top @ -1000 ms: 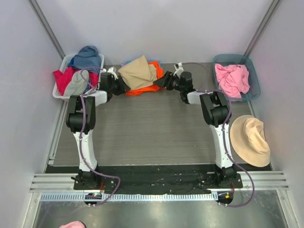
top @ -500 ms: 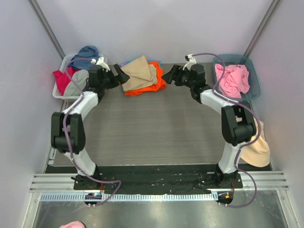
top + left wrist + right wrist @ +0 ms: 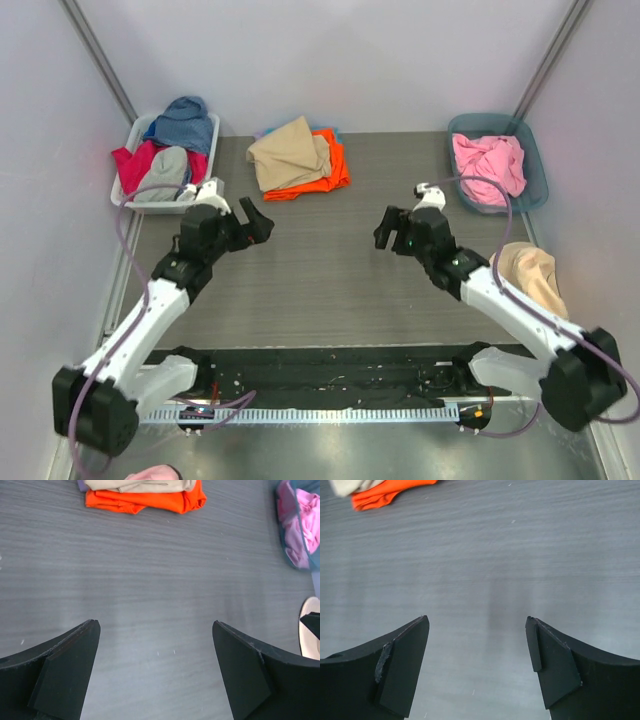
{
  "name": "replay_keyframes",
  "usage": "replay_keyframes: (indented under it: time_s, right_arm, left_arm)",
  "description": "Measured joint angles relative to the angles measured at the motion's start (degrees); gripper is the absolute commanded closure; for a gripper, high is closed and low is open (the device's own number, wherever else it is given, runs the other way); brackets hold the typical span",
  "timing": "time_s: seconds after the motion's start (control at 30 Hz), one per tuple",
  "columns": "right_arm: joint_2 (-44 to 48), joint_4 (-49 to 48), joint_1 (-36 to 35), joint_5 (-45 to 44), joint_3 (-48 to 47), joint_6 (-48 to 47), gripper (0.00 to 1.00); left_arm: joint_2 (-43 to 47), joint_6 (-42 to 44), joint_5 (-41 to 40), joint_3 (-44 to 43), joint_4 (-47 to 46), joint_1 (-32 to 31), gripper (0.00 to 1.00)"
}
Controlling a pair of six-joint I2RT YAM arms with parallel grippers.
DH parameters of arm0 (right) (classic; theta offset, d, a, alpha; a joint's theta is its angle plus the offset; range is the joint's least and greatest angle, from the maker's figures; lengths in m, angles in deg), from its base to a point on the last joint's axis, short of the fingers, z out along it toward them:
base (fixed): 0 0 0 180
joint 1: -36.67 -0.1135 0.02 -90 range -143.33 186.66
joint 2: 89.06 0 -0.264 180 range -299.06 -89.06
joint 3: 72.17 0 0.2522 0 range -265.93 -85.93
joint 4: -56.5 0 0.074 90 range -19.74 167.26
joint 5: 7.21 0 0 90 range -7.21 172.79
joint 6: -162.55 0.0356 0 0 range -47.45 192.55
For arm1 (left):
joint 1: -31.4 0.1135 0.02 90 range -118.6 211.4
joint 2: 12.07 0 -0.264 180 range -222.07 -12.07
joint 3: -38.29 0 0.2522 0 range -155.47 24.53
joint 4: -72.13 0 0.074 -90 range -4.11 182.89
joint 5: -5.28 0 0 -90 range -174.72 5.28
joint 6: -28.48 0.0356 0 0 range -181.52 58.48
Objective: Fold and stack the t-shirts
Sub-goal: Reset both grippers
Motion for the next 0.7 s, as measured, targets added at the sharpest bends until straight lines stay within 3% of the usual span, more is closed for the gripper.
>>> replay_keyframes:
  time_s: [0.17,0.37,0.5,0.7]
  right_arm:
    - [15.0,8.8,-10.2,-9.3,3.8,4.8,0.13]
    - [26.3,19.5,-15.0,-17.0,9.0,10.7,0.13]
    - [30.2,24.7,-15.3,-19.4,10.1,13.0,0.13]
    - [31.7,26.8,-15.4,-21.0,10.1,14.2,0.13]
  left_arm:
    - [18.7,-1.3,-5.2,4.8,9.4,-2.6,0.0]
    - [37.7,-4.6,-8.7,10.6,19.6,-3.2,0.0]
    - [41.9,-6.3,-9.9,12.0,23.1,-3.7,0.0]
    - [39.3,-6.4,-10.8,11.9,24.5,-3.8,0.0]
